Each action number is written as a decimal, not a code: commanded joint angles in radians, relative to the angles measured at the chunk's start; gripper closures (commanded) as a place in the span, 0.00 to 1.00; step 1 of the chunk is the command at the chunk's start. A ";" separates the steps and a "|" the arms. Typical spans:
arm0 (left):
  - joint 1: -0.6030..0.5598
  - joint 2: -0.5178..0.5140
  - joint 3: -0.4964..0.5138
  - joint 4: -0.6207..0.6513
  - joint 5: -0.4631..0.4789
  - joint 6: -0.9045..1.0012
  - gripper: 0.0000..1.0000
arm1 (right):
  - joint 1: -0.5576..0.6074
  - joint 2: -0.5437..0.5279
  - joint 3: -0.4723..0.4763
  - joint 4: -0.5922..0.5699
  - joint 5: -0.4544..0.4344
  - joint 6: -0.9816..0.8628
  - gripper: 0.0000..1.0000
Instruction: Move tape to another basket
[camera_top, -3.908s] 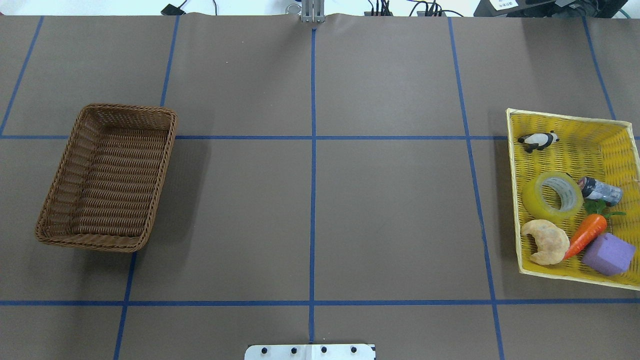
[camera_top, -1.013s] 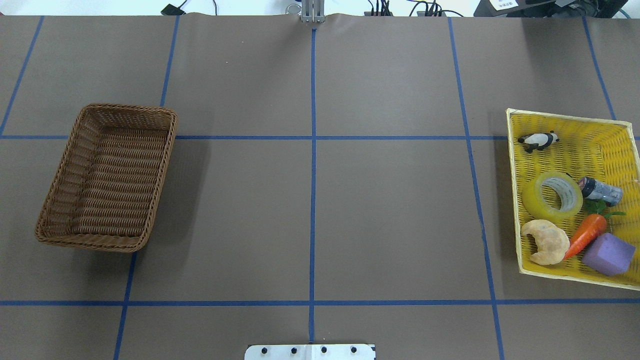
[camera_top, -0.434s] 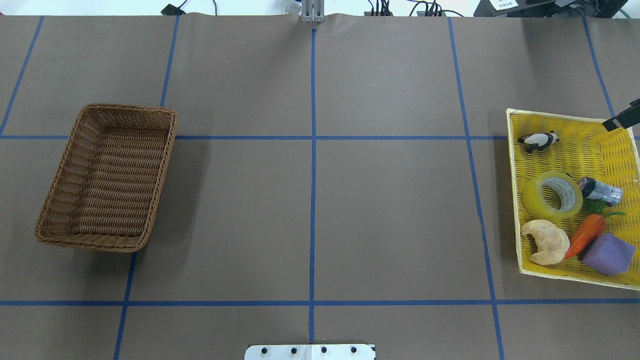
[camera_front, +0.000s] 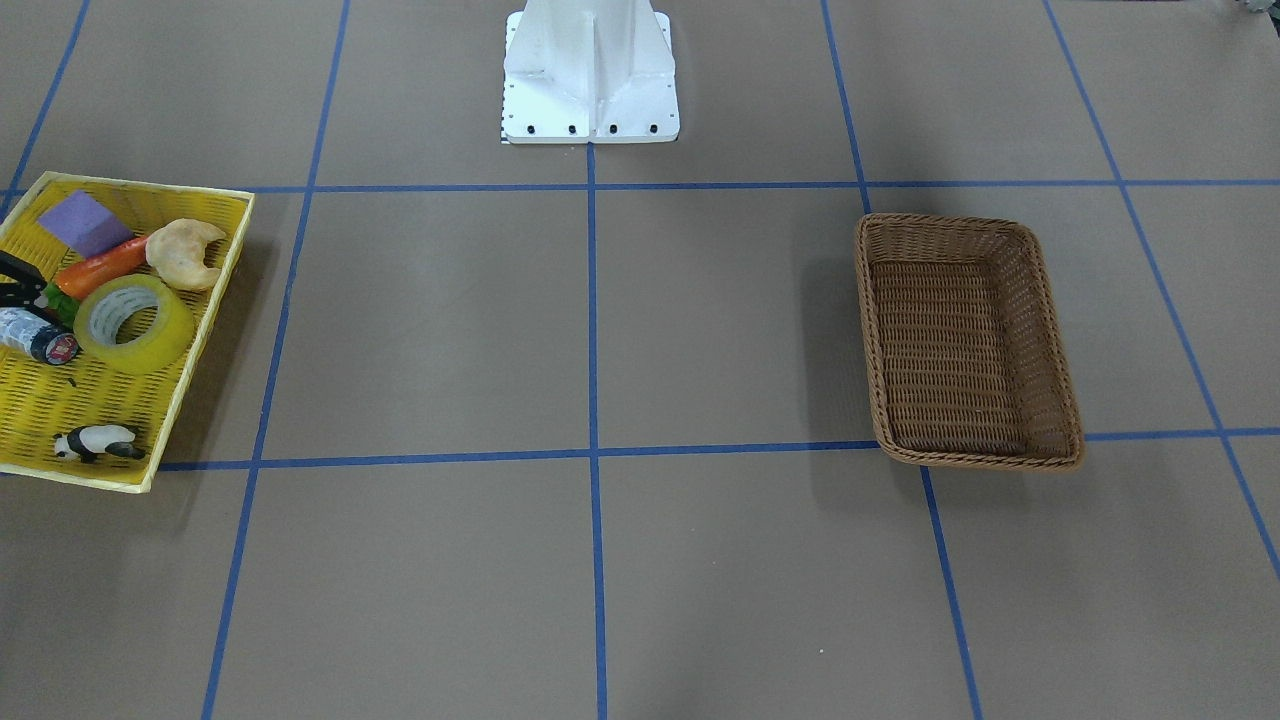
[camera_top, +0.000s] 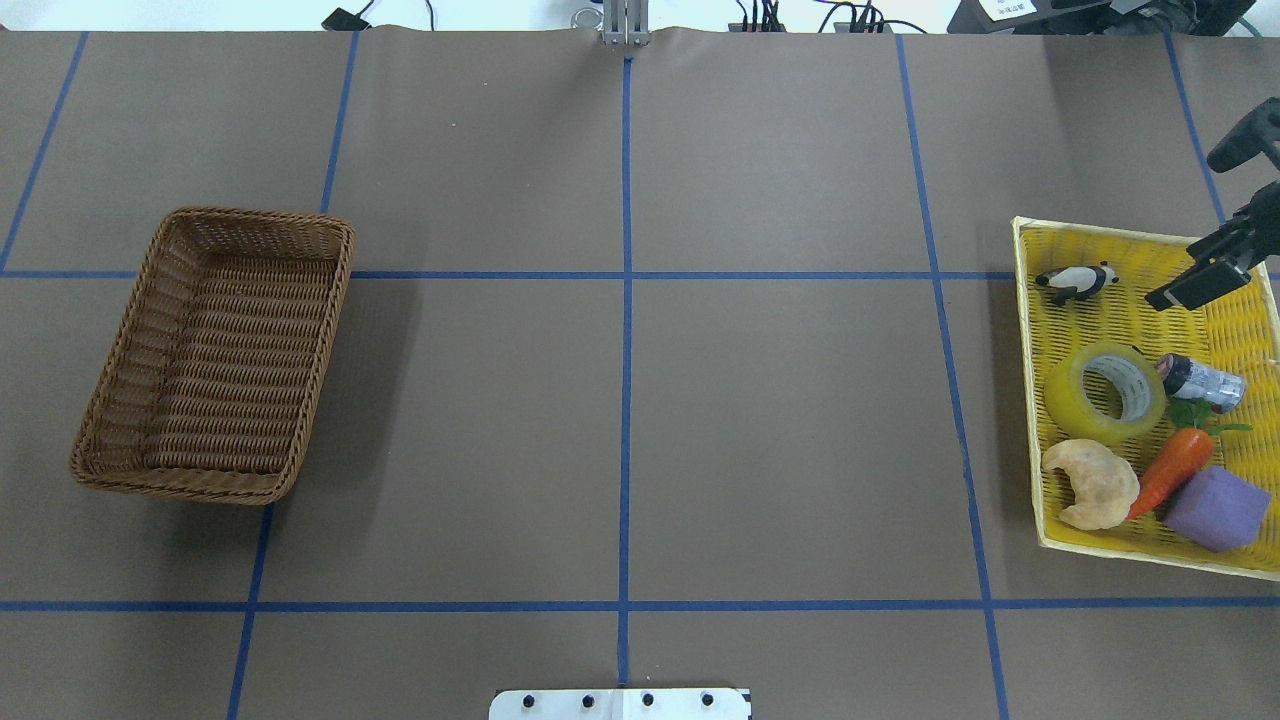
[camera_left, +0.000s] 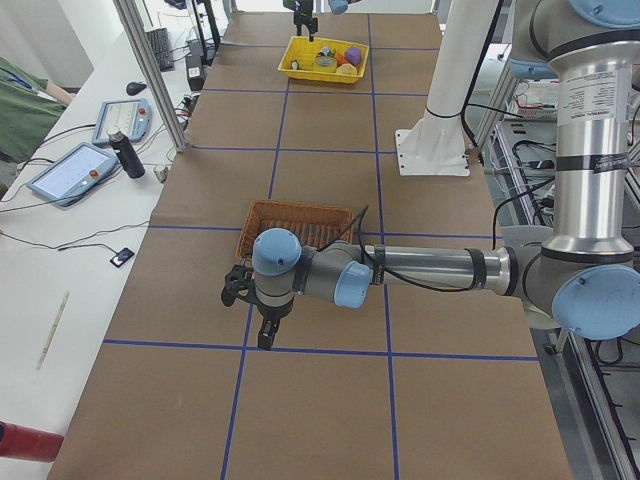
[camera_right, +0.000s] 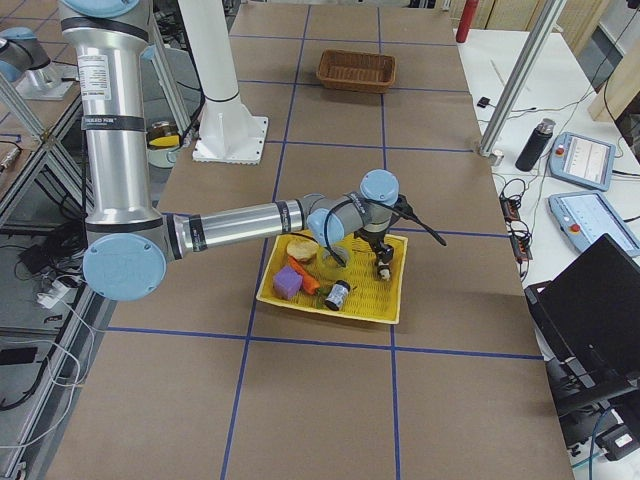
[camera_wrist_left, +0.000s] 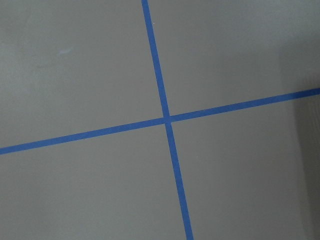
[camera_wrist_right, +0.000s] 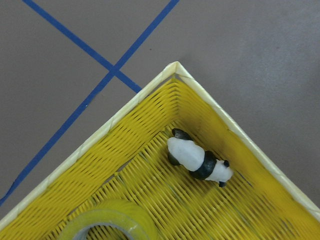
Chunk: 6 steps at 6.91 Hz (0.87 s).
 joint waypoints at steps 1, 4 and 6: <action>0.001 0.001 0.036 -0.043 0.000 0.000 0.02 | -0.065 0.003 -0.033 0.009 -0.036 -0.012 0.01; 0.001 -0.001 0.038 -0.044 0.000 0.000 0.02 | -0.104 0.011 -0.066 0.007 -0.038 -0.051 0.01; 0.001 -0.004 0.040 -0.042 0.000 0.000 0.02 | -0.118 0.013 -0.096 0.005 -0.036 -0.051 0.01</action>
